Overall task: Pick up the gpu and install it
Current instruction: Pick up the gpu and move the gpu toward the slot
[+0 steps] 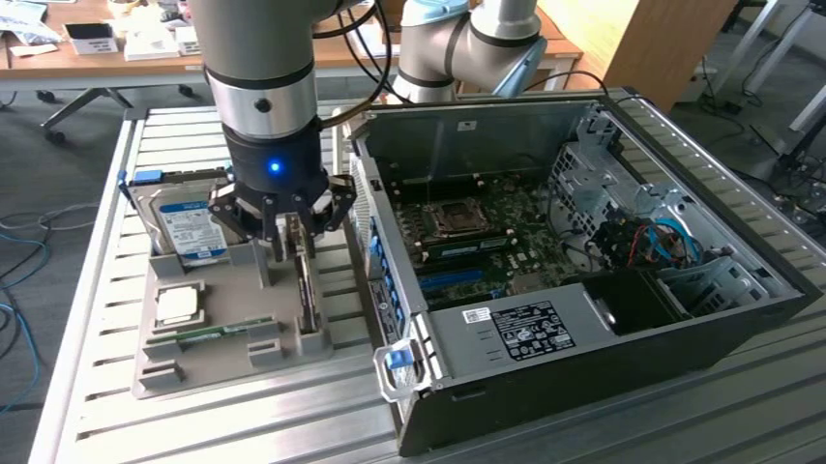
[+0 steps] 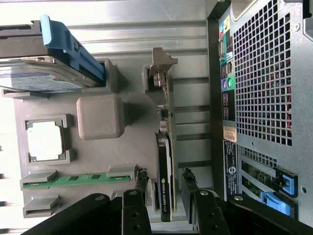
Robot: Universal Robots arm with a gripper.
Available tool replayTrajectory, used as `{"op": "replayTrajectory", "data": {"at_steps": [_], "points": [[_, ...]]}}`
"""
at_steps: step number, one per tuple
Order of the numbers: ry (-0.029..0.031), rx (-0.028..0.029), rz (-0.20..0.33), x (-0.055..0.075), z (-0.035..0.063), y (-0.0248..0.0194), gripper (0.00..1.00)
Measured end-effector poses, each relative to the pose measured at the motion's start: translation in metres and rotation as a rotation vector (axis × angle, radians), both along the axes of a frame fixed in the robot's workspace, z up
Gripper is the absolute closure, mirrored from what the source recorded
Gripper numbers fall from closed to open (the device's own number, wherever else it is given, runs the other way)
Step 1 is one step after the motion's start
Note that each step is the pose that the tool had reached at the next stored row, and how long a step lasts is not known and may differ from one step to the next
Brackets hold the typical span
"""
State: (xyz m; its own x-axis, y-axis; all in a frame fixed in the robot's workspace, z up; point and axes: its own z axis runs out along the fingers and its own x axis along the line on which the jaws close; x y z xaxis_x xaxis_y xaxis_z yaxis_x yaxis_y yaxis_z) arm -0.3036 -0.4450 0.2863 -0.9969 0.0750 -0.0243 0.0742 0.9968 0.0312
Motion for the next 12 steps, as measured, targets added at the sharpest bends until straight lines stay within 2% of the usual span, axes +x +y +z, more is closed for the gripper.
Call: {"op": "replayTrajectory", "data": {"at_steps": [12], "points": [[0.0001,-0.0001,0.0,0.0003,-0.0016,0.0,0.58]]}}
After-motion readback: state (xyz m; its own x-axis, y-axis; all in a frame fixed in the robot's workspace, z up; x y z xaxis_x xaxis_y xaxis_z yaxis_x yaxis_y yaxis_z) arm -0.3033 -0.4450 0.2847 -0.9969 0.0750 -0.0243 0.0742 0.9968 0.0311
